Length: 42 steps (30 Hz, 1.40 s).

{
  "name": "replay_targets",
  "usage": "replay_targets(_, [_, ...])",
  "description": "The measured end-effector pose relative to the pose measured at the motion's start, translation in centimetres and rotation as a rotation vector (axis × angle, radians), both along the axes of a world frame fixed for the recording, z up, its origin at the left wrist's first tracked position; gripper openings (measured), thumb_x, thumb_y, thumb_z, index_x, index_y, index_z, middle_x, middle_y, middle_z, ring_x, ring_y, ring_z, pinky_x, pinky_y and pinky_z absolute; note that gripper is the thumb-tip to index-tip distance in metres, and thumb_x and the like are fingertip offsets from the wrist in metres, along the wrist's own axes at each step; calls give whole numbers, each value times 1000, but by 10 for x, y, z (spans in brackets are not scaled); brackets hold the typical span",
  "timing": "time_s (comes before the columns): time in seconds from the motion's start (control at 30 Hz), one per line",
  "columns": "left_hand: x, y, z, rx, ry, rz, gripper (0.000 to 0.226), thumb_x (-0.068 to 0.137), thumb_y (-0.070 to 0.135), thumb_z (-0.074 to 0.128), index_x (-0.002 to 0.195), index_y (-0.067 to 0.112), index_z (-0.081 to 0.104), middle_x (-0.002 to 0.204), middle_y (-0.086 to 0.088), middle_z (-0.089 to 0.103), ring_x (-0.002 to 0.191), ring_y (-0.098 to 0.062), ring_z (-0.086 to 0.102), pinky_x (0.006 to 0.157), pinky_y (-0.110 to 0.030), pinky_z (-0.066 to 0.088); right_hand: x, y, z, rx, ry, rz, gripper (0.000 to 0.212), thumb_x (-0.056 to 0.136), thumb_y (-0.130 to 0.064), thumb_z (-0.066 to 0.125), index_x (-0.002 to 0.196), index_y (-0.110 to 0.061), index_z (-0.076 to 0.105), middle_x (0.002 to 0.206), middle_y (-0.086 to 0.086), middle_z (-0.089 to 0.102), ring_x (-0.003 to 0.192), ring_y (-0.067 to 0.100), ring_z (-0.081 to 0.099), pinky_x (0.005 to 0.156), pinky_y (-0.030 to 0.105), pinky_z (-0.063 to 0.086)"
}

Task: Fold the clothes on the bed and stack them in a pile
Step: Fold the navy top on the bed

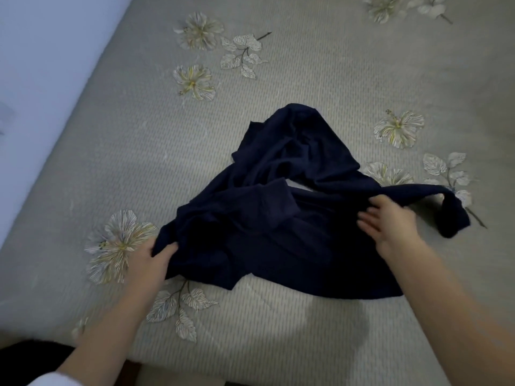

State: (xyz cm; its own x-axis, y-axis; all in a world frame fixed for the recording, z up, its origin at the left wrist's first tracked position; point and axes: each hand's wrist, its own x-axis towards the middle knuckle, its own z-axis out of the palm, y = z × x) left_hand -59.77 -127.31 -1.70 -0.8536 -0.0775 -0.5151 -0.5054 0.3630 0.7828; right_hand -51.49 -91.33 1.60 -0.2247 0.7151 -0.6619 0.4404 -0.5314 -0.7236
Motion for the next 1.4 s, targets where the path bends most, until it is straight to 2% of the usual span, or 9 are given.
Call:
replay_targets(0.1, [-3, 15, 10, 66, 37, 7, 17, 84, 11, 66, 87, 27, 71, 81, 6, 74, 77, -12, 68, 62, -22, 51, -7, -50, -10, 1, -63, 330, 9, 91, -12, 57, 97, -5, 58, 84, 12, 60, 61, 15, 56, 52, 23, 44])
replay_targets(0.23, [-8, 25, 33, 278, -129, -333, 25, 65, 15, 73, 90, 15, 74, 87, -8, 73, 80, -23, 67, 72, -31, 51, -31, -101, -19, -17, -87, 658, 61, 86, -34, 68, 136, -16, 38, 90, 5, 67, 59, 15, 64, 45, 22, 44])
replay_targets(0.5, [-6, -21, 50, 169, -408, -930, 12, 50, 10, 55, 47, 21, 56, 63, 1, 47, 62, -9, 45, 62, -23, 36, -35, -77, -11, 272, 1, 600, 13, 76, -29, 60, 77, -18, 67, 56, -5, 59, 51, 9, 55, 49, 27, 47])
replay_targets(0.67, [14, -18, 38, 33, -607, -1165, 20, 61, 25, 62, 73, 13, 73, 73, -6, 64, 72, -18, 58, 74, -33, 46, 15, -34, 1, 295, -511, 1120, 14, 77, -26, 66, 69, -15, 67, 71, 4, 67, 77, 27, 65, 74, 41, 53])
replay_targets(0.8, [1, 6, 6, -166, -140, -659, 6, 87, 21, 63, 84, 18, 68, 83, 3, 68, 78, -9, 62, 65, -14, 45, 5, -34, 8, 686, -566, 1151, 33, 82, -14, 65, 115, -8, 62, 114, 12, 57, 105, 30, 55, 85, 33, 43])
replay_targets(0.9, [-5, 32, -6, -15, -207, -277, 7, 87, 22, 66, 90, 20, 59, 83, 4, 64, 72, -13, 59, 64, -27, 45, -17, -63, 17, 813, -210, 1058, 20, 80, -7, 61, 98, -16, 65, 96, 1, 63, 86, 16, 59, 76, 21, 43])
replay_targets(1.03, [30, 70, 0, 162, -199, -556, 27, 83, 4, 69, 66, 18, 54, 59, 1, 51, 55, -15, 46, 56, -27, 36, -44, -116, -1, 329, -88, 1073, 6, 86, -20, 63, 91, -21, 65, 80, -6, 65, 84, 18, 65, 74, 28, 51])
replay_targets(1.2, [41, 67, 11, 205, -504, -849, 29, 87, 0, 55, 107, 16, 68, 93, 5, 69, 65, 2, 62, 55, -8, 44, -41, -139, -30, 417, -311, 1245, 68, 76, -43, 76, 129, -13, 46, 117, -1, 51, 100, 14, 52, 79, 23, 44])
replay_targets(1.4, [-35, 60, 5, -126, -82, -200, 19, 93, 10, 50, 90, 14, 68, 90, -3, 69, 74, -9, 60, 67, -19, 46, -20, -146, -35, 770, -363, 1596, 64, 80, -34, 70, 132, -15, 37, 122, 4, 41, 112, 21, 40, 90, 32, 45])
